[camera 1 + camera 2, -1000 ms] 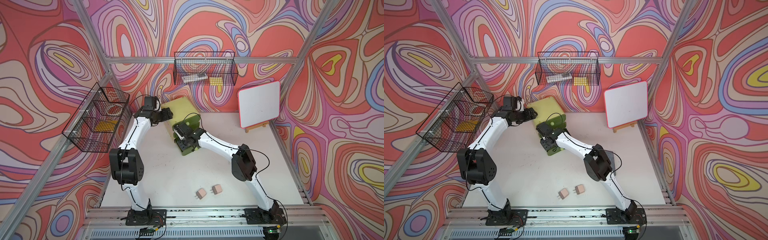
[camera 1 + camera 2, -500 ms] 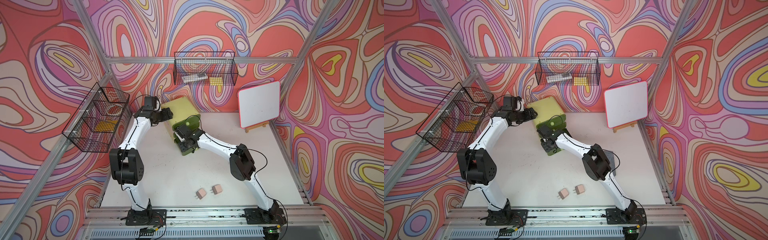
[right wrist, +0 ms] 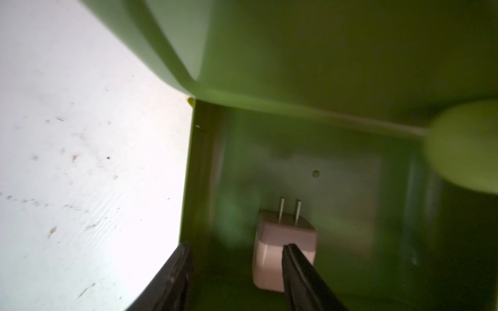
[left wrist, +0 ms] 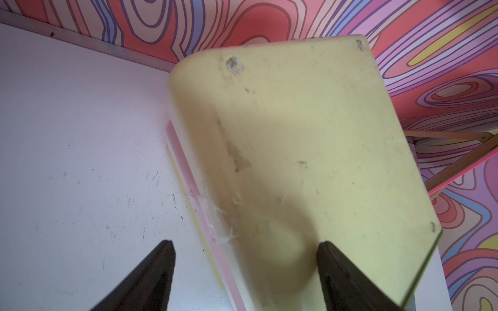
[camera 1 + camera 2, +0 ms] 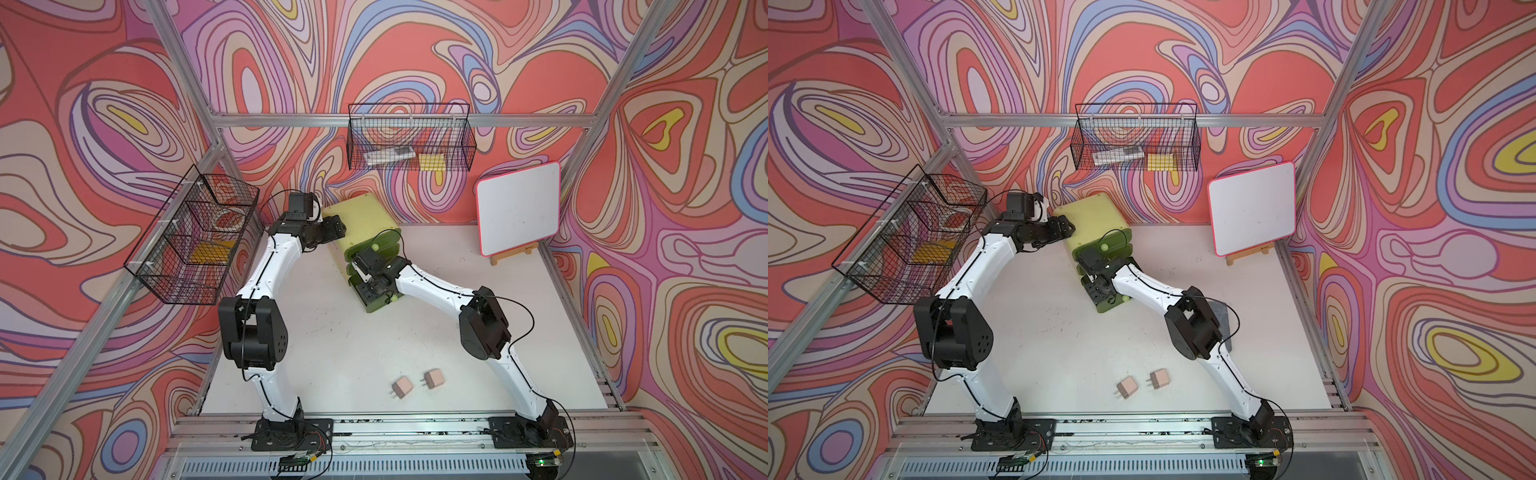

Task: Place the plugs into the drawer by color
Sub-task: Place the plug in the drawer, then pick up the plug from the center of the board.

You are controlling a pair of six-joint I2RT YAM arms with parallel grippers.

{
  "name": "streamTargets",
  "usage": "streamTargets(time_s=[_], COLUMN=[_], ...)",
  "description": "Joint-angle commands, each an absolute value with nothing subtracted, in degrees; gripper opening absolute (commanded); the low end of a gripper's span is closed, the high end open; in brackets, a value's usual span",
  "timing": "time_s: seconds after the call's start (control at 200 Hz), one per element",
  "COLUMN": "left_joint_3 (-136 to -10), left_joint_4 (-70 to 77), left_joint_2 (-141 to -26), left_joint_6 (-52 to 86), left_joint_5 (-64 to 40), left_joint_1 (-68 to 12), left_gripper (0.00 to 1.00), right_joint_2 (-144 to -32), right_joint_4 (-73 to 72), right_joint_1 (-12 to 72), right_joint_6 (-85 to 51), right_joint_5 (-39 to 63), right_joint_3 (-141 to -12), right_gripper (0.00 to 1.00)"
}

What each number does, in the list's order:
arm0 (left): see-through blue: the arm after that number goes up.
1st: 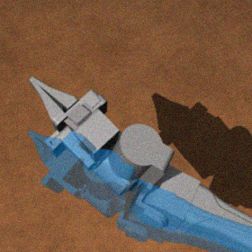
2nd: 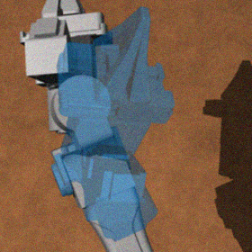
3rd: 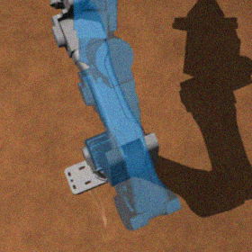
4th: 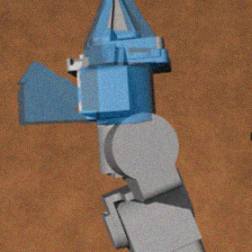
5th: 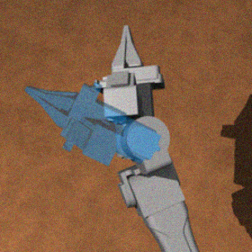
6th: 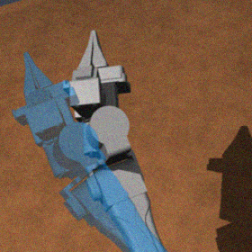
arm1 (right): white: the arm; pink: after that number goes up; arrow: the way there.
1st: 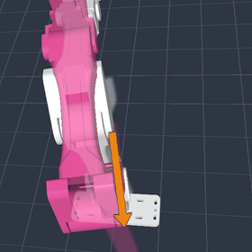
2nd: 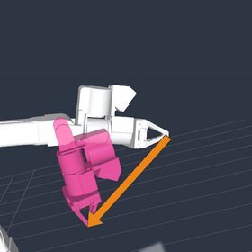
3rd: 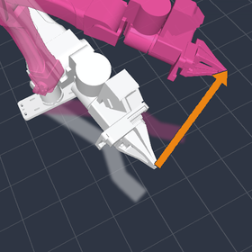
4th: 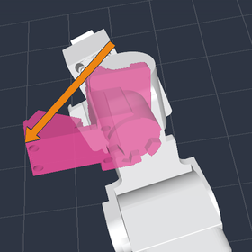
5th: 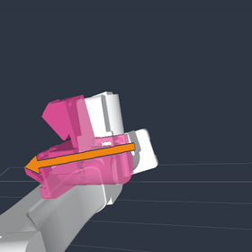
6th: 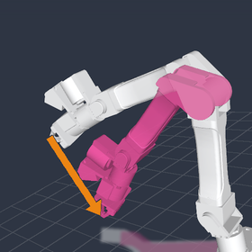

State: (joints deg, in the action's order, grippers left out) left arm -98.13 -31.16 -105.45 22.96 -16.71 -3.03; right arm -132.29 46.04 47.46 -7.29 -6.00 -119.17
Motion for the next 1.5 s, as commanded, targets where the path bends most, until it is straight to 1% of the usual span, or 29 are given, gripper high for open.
streamTargets(time_s=[0.0,0.135,0.255,0.32,0.411,0.481,0.576,0.701,0.861,1.072,1.242,1.497], left_joint_3=[-96.50,-96.42,-96.33,-96.50,-96.51,-96.36,-96.20,-96.17,-96.20,-96.17,-96.06,-96.15], left_joint_4=[-37.42,-37.32,-37.18,-37.41,-37.42,-37.30,-37.27,-37.18,-37.11,-37.26,-37.18,-37.08], left_joint_2=[-106.70,-106.48,-106.69,-106.91,-106.67,-106.38,-106.07,-105.93,-105.79,-105.65,-105.46,-105.49], left_joint_6=[22.08,22.32,22.32,22.34,22.31,22.41,22.44,22.51,22.53,22.52,22.48,22.68], left_joint_5=[-14.02,-14.32,-14.57,-14.82,-15.00,-14.85,-14.87,-15.32,-15.45,-15.32,-15.24,-15.57], left_joint_1=[-2.90,-2.90,-2.99,-2.99,-2.99,-2.99,-2.99,-3.12,-3.26,-3.33,-3.34,-3.34], left_gripper=[0.82,0.82,0.82,0.82,0.82,0.82,0.82,0.82,0.82,0.82,0.82,0.82], right_joint_2=[-120.80,-110.17,-103.84,-100.54,-96.98,-95.41,-93.88,-93.74,-95.53,-97.99,-101.16,-105.96], right_joint_4=[41.45,37.67,40.94,41.73,42.38,43.30,43.12,41.80,42.20,41.07,41.27,38.62], right_joint_1=[47.35,50.31,53.96,57.84,64.33,68.33,72.73,76.25,78.04,78.05,77.80,73.31], right_joint_6=[-7.28,-7.19,-9.78,-10.75,-12.07,-14.46,-17.55,-20.05,-22.05,-20.82,-17.55,-12.45], right_joint_5=[-6.91,-9.75,-7.73,-7.58,-10.35,-12.56,-12.78,-11.86,-12.56,-14.48,-18.52,-17.64], right_joint_3=[-112.64,-95.79,-84.13,-78.14,-70.84,-66.84,-63.10,-60.87,-59.41,-59.85,-63.19,-67.24], right_gripper=[0.57,0.57,0.55,0.55,0.56,0.57,0.59,0.61,0.61,0.61,0.61,0.60])
